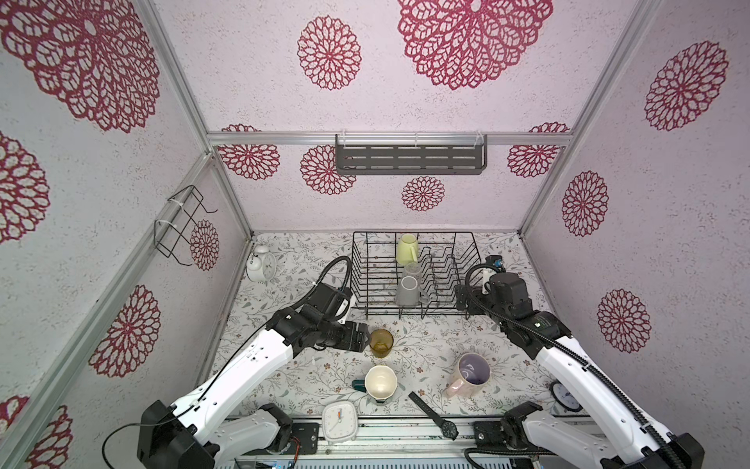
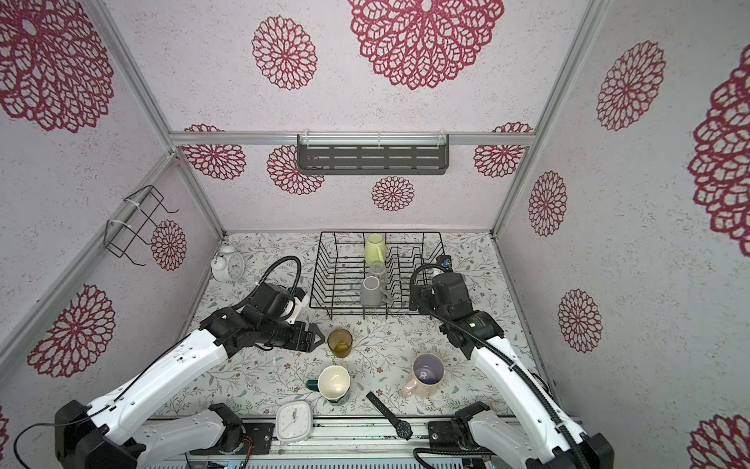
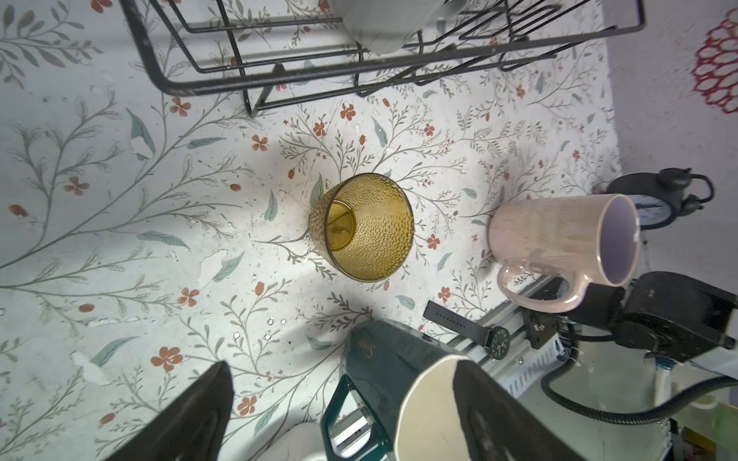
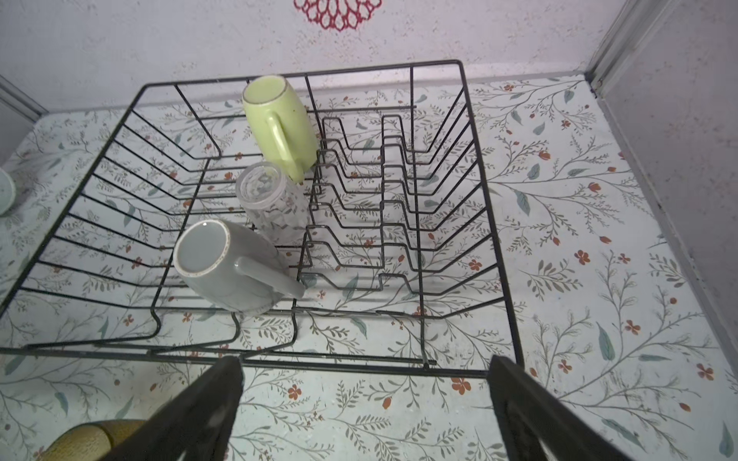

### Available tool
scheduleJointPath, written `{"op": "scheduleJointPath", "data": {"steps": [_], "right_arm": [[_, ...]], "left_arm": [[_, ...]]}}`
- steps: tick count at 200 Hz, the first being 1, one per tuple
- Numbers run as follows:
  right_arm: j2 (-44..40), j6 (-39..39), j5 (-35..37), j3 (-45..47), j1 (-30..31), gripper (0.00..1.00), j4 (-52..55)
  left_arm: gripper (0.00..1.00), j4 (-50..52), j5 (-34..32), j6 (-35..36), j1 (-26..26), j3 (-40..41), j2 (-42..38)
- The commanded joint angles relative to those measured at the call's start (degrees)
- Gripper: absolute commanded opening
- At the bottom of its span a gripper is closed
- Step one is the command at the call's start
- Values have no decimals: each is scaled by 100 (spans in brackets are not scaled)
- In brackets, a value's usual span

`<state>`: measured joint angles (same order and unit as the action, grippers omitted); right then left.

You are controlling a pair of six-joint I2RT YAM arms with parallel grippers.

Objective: Load cups into a dish rack
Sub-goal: Pick up the cup from the center of the table.

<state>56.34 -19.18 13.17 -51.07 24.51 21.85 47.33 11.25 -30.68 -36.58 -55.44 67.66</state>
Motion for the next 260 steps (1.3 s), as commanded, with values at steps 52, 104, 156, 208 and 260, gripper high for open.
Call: {"op": "scheduleJointPath", "data": {"steps": [52, 104, 156, 208, 260], "right_arm": [[-267, -338, 485, 121, -51, 99, -801], [-238, -339, 502, 201, -63, 99, -953], [-255, -323, 531, 238, -62, 99, -1029], [-272, -297, 486, 257, -66, 99, -1088], [-221, -337, 396, 237, -67, 99, -1217]], "left_arm": [[80, -752, -1159, -1033, -536, -224, 1360], [73, -1081, -1347, -1286, -757, -265, 1917], [55, -1007, -1791, -1335, -1043, -461, 2373], [26, -965, -1957, -1285, -1044, -326, 2345], [0, -764, -2018, -1215, -1040, -353, 2301]]}}
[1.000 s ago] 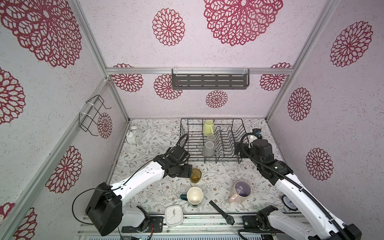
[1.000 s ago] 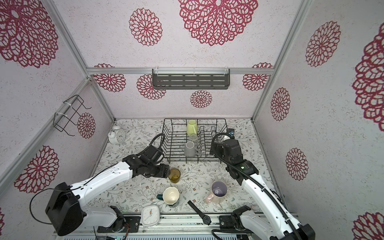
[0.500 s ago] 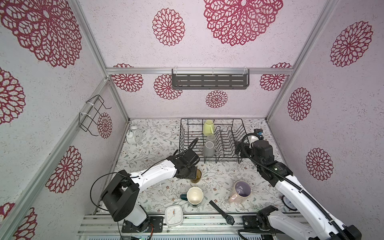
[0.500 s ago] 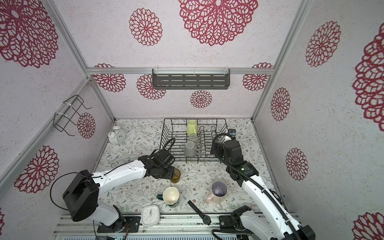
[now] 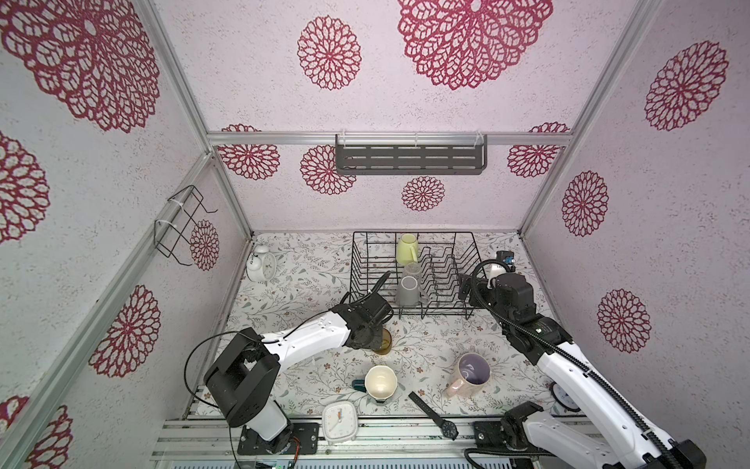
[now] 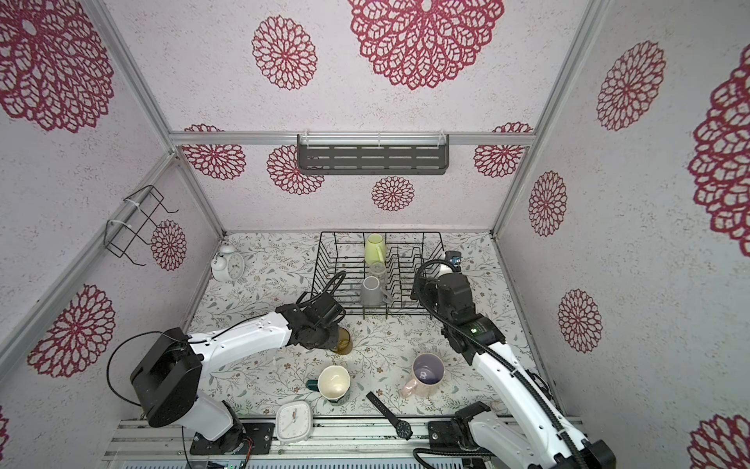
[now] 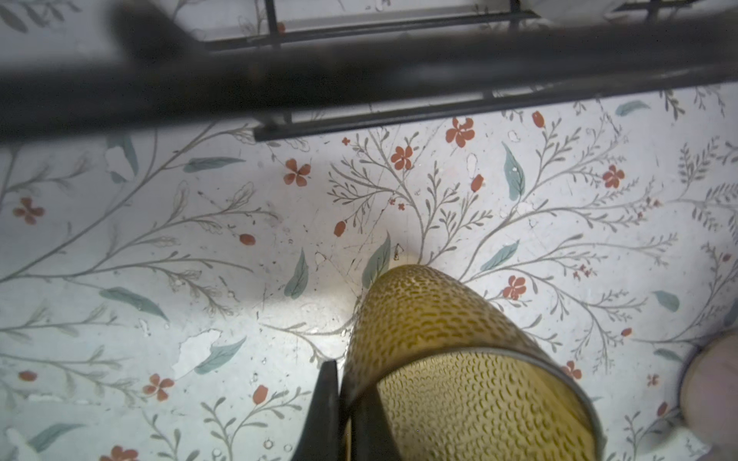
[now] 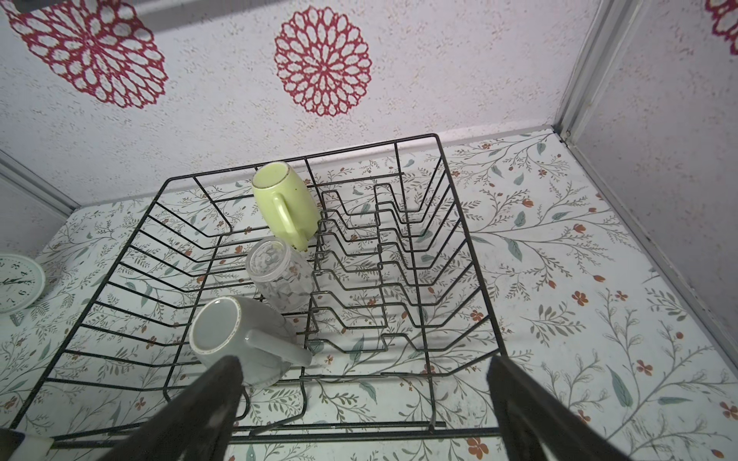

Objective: Load cups into a dish rack
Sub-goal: Pick up the cup from the center of the table, then place the cup upside down at the dish rack.

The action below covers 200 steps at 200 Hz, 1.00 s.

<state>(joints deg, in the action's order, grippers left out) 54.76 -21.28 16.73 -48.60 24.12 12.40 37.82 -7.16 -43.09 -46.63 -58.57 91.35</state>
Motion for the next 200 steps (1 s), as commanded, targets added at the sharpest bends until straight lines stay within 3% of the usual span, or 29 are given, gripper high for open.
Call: {"op": "scheduleJointPath", "data": {"steps": [1, 38, 65, 112, 132, 152, 200], "right_arm": [[-63, -129, 40, -9, -25, 99, -273], [-122, 144, -215, -65, -30, 99, -353], [-404, 673, -1138, 50, -29, 99, -693], [-808, 503, -2561, 318, -23, 99, -1547], [-758, 263, -3555, 303, -26, 99, -1901], [-553, -425, -4580, 238, -28, 99, -2285], [575, -3210, -5483, -398, -48, 94, -2209]], "left_arm": [[0, 193, -183, 23, -37, -41, -80], [0, 548, -90, 154, -63, -225, -997], [0, 202, 694, 500, -65, -208, -2054], [0, -188, 498, 939, 11, -542, -2890], [0, -626, 569, 1040, 119, -559, -2942], [0, -1103, 599, 1065, 351, -481, -2986], [0, -3276, 947, 2104, 982, 522, -3440]]}}
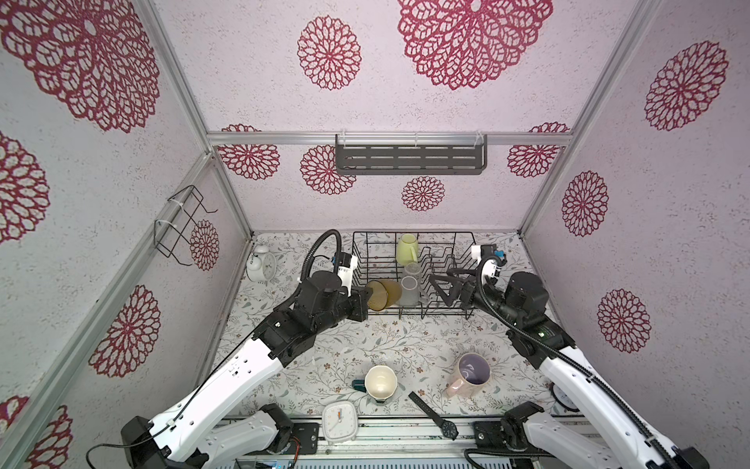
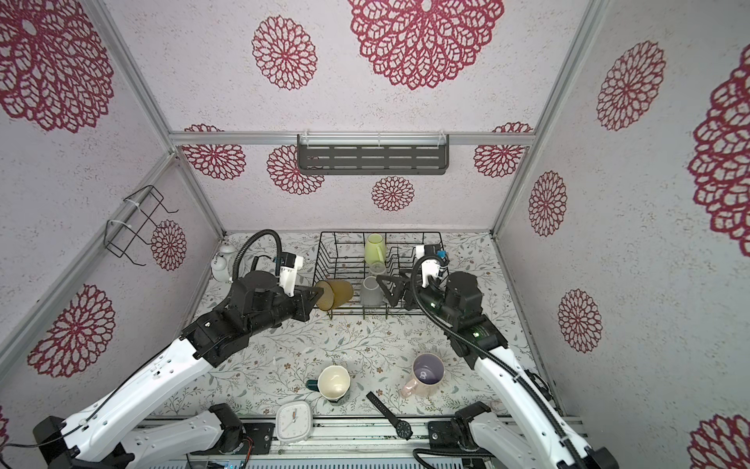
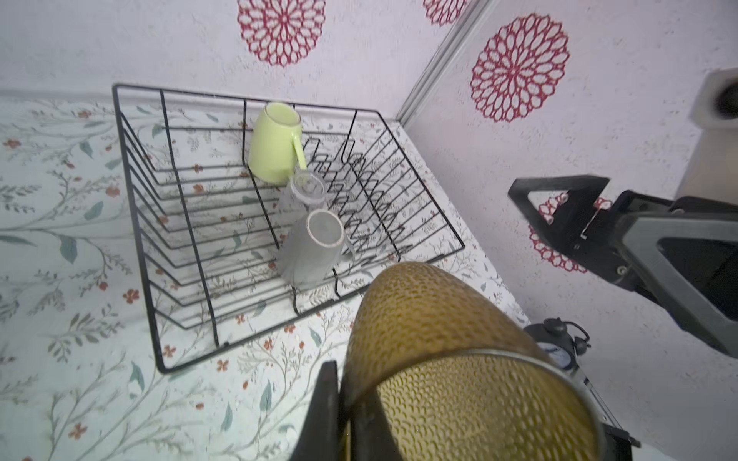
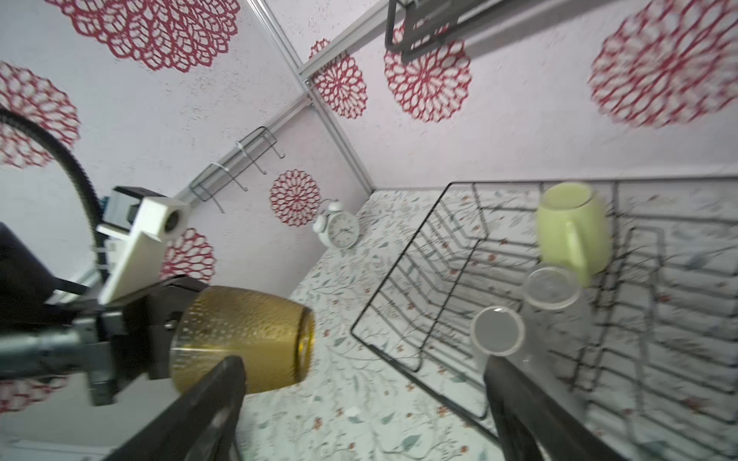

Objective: Load cups into a dish rack
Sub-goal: Place the cup upside down at the dish rack.

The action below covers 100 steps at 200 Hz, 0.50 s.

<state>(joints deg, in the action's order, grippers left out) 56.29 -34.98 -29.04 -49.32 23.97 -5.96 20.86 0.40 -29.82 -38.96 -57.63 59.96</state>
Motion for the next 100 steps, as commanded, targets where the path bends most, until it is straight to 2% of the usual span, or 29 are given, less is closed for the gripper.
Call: {"op": "scheduleJointPath", "data": {"steps": [1, 24, 46, 78, 100], "right_arm": [[450, -1900, -921, -334, -32, 94, -377], [937, -3345, -1234, -307, -11, 91, -739], [1289, -4823, -1446, 13, 127, 89, -1870], [1634, -5278, -1378, -49, 493, 89, -2282], [1868, -5959, -1259, 57, 608, 89, -3248]], "left_arm": [[0, -1631, 181, 803, 223, 454, -314], [0, -2476, 449, 1232, 509, 846, -391], [0, -2831, 828, 1432, 728, 951, -270], [0, -3071, 1231, 1498, 933, 887, 35], [0, -3154, 1402, 1482, 999, 849, 211]]}}
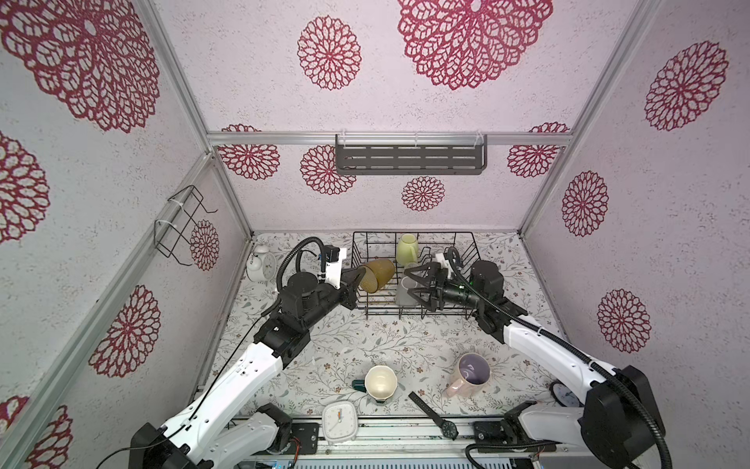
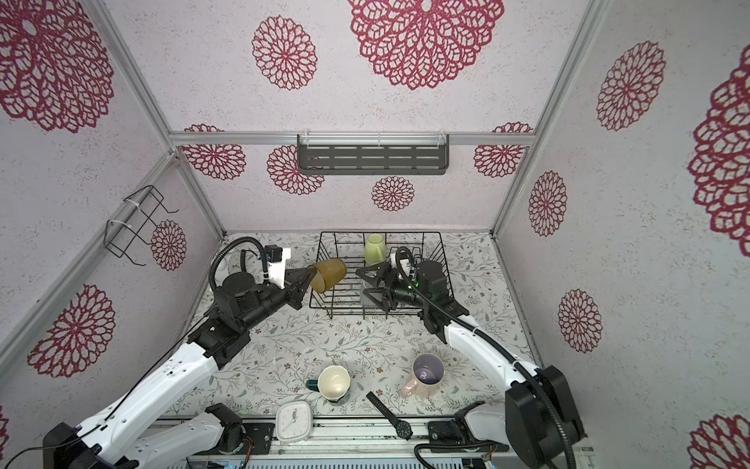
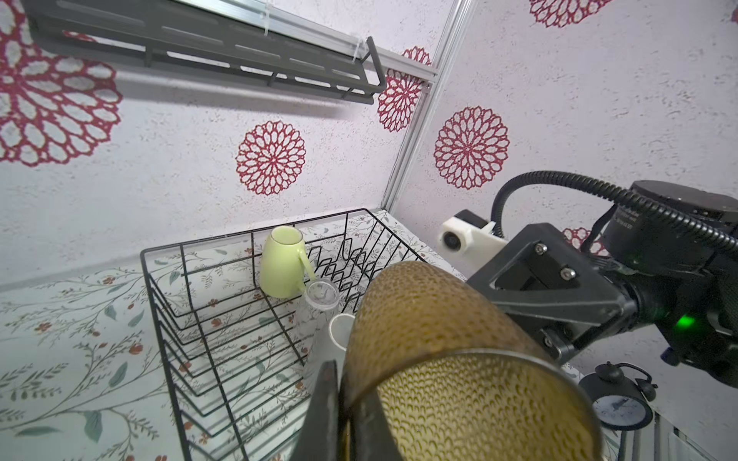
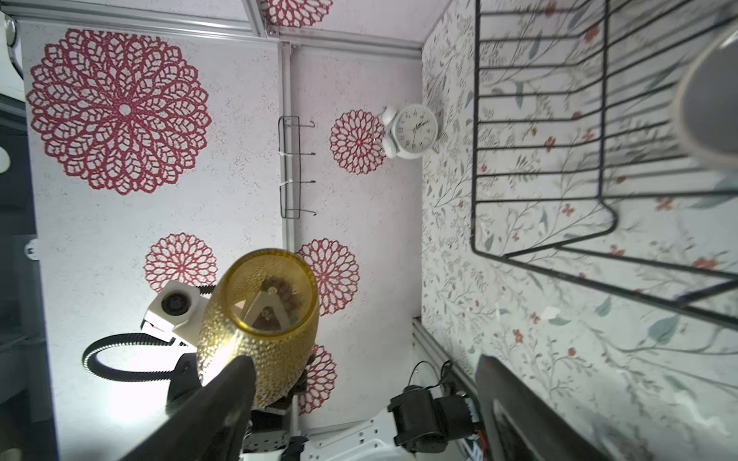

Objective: Load cups into a dish rack
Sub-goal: Place the cup upside down at the dish rack.

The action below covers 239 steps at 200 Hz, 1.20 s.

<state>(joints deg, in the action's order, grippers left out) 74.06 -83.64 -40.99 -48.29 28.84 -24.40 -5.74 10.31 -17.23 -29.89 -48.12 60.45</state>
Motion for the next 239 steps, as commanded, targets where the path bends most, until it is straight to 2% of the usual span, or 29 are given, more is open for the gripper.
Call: {"op": "scheduleJointPath", "data": {"steps": [1, 21, 48, 85, 171, 207, 215, 221, 239], "right_arm": [[100, -1125, -47, -34, 126, 89, -1450], [176, -1560, 264, -3, 194, 89, -1895], [346, -1411, 398, -379, 331, 89, -1484], [680, -1597, 543, -639, 542, 88, -1646], [689, -1737, 897, -499, 737, 57, -1977], [656, -1711, 1041, -365, 746, 54, -1902], [653, -1730, 1114, -316, 746, 53, -1889], [654, -1745, 1179, -283, 746, 52, -1888], [717, -1688, 1250, -268, 737, 50, -1884]], "left_arm": [[0, -501, 416, 222, 95, -101, 171], [0, -527, 468, 212, 124, -58, 266], [0, -651, 595, 156, 147, 48, 258], [0, -799, 702, -12, 156, 82, 301], [2, -892, 585, -200, 168, 215, 379], [19, -773, 446, -315, 168, 204, 380], [31, -711, 427, -323, 169, 189, 374], [48, -622, 391, -324, 168, 165, 366], [53, -441, 352, -283, 184, 140, 336]]}}
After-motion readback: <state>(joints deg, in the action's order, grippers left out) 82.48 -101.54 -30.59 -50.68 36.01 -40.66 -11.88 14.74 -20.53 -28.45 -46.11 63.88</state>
